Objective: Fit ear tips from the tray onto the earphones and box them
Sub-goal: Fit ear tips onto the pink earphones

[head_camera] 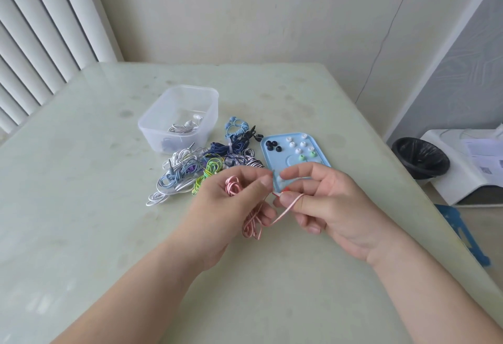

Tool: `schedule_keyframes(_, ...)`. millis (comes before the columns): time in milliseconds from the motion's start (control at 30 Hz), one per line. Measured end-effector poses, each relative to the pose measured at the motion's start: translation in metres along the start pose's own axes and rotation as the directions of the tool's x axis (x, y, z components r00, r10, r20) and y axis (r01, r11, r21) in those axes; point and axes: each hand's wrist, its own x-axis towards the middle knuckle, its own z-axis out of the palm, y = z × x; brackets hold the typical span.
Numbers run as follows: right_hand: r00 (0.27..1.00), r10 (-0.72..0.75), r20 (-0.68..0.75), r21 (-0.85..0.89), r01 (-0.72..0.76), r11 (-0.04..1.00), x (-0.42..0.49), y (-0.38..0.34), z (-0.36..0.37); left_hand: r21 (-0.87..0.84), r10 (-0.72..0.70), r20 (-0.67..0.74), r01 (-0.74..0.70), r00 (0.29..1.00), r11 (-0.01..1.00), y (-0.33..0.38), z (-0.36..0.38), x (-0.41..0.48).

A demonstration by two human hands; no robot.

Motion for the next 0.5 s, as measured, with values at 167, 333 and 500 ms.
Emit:
schedule_keyframes(167,1.000,-0.006,0.018,-0.012,0.006,1.000,-0.0007,-0.0008,-0.0013,0.222,0.009,0.091,-0.029,0.996,0.975,-0.0001,0.0030,-0.0051)
schedule_keyframes(333,1.000,-0.004,0.017,0.007,0.004,1.000,-0.0010,-0.0009,-0.0021,0.210,0.105,0.080,-0.120,0.991,0.970,-0.0004,0.0012,-0.0045)
schedule_keyframes(500,1.000,-0.024,0.003,0.046,0.024,0.999,-0.0002,-0.0003,-0.0013,0.348,0.198,0.185,-0.252,0.963,0.903,0.0006,-0.0005,-0.0060)
